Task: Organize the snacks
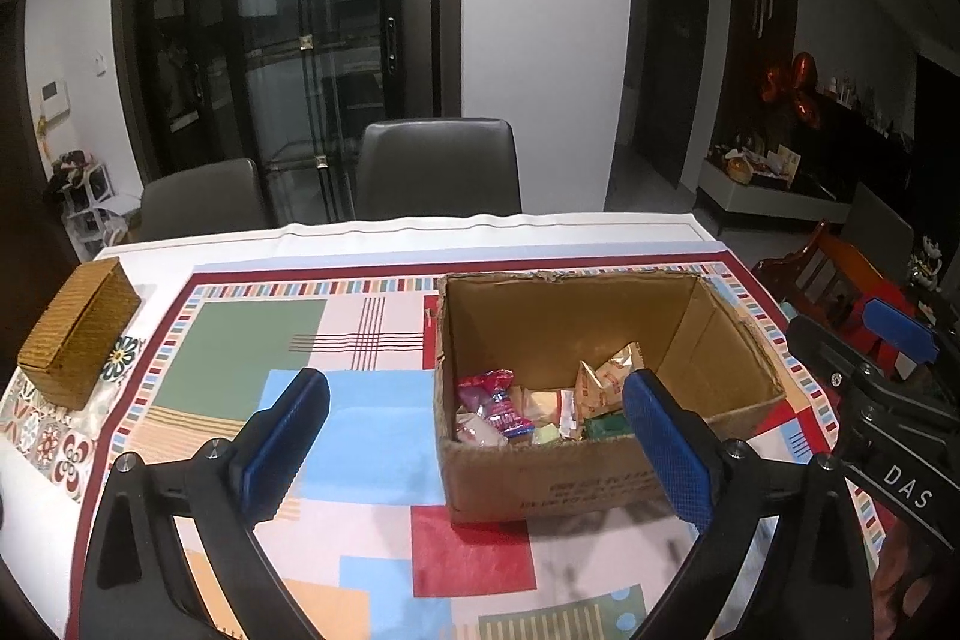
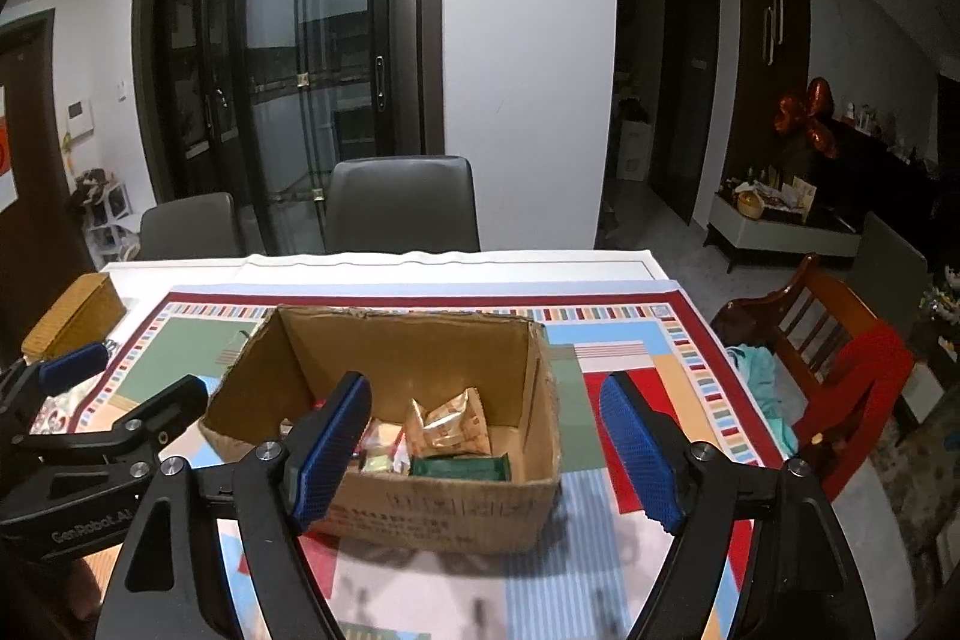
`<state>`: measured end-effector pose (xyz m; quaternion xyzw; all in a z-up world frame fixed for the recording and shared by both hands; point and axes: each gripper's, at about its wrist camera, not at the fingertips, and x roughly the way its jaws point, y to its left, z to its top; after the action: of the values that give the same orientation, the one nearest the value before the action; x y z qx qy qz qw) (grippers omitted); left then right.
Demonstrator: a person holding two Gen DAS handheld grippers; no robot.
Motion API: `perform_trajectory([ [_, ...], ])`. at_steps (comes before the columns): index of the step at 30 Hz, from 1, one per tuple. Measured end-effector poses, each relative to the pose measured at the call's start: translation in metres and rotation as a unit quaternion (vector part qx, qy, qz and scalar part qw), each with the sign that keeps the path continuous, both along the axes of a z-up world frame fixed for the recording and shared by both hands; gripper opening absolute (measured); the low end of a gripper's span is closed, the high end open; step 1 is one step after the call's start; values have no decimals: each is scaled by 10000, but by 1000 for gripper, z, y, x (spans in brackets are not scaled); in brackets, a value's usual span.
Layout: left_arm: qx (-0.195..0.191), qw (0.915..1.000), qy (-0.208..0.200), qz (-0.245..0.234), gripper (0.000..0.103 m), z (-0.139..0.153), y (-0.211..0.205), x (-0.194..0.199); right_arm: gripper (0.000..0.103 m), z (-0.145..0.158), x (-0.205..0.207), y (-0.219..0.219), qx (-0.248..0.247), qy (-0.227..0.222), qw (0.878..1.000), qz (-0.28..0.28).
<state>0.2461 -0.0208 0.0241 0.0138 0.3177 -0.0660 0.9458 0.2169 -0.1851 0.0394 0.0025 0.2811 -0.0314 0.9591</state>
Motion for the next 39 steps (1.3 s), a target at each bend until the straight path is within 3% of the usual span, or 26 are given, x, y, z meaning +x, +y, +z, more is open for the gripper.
perform_trajectory([
  [3,1,10000,-75,20,100,4,2,-12,79,4,-10,1,-37,-59,10000,0],
  [7,20,9999,-117,96,102,7,6,-26,89,8,-25,2,-111,-179,9998,-40],
  [16,77,9995,-218,223,103,14,11,-61,93,15,-58,3,-135,-358,9992,-61],
  [39,95,9983,-479,311,103,8,6,-154,93,8,-139,-3,1,-547,9985,-16],
])
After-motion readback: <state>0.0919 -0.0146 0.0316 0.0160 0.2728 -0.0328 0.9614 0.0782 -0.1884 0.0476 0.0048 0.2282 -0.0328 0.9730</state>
